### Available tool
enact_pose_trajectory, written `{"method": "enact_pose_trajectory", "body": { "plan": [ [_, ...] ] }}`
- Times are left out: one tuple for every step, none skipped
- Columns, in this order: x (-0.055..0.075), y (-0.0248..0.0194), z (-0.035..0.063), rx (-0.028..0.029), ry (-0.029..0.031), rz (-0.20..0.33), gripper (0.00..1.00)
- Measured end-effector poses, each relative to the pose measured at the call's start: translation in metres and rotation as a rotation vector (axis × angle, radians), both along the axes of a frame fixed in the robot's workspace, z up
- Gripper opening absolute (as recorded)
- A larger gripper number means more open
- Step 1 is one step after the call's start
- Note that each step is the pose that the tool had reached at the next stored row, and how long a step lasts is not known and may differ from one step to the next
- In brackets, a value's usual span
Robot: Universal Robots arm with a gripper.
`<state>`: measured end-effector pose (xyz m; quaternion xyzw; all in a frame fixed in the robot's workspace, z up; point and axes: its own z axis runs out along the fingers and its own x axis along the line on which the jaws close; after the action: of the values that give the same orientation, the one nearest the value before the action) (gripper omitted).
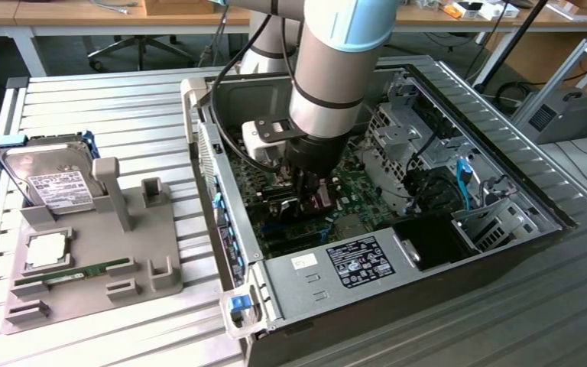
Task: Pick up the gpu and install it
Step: 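Insert the gpu into the slot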
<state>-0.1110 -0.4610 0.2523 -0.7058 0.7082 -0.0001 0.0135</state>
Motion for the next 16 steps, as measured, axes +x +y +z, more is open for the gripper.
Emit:
{"method": "enact_pose_trajectory", "body": {
  "plan": [
    [0.0000, 0.0000, 0.0000, 0.0000, 0.0001, 0.000, 0.27],
    [0.0000, 0.0000, 0.0000, 0.0000, 0.0000, 0.000, 0.27],
    [0.0000, 0.0000, 0.0000, 0.0000, 0.0001, 0.000, 0.27],
    [0.0000, 0.0000, 0.0000, 0.0000, 0.0000, 0.000, 0.27],
    [0.0000, 0.0000, 0.0000, -0.0001, 0.0001, 0.000, 0.27],
    [0.0000, 0.0000, 0.0000, 0.0000, 0.0000, 0.000, 0.27],
    [0.0000, 0.0000, 0.0000, 0.0000, 0.0001, 0.000, 0.27],
    [0.0000, 0.0000, 0.0000, 0.0000, 0.0000, 0.000, 0.27],
    [0.0000, 0.0000, 0.0000, 0.0000, 0.0000, 0.000, 0.27],
    [0.0000, 0.0000, 0.0000, 0.0000, 0.0000, 0.000, 0.27],
    [0.0000, 0.0000, 0.0000, 0.0000, 0.0000, 0.000, 0.27],
    [0.0000, 0.0000, 0.0000, 0.0000, 0.0001, 0.000, 0.27],
    [0.0000, 0.0000, 0.0000, -0.0001, 0.0000, 0.000, 0.27],
    [0.0000, 0.0000, 0.0000, -0.0001, 0.0000, 0.000, 0.27],
    [0.0000, 0.0000, 0.0000, -0.0001, 0.0001, 0.000, 0.27],
    [0.0000, 0.0000, 0.0000, 0.0000, 0.0000, 0.000, 0.27]
  ]
}}
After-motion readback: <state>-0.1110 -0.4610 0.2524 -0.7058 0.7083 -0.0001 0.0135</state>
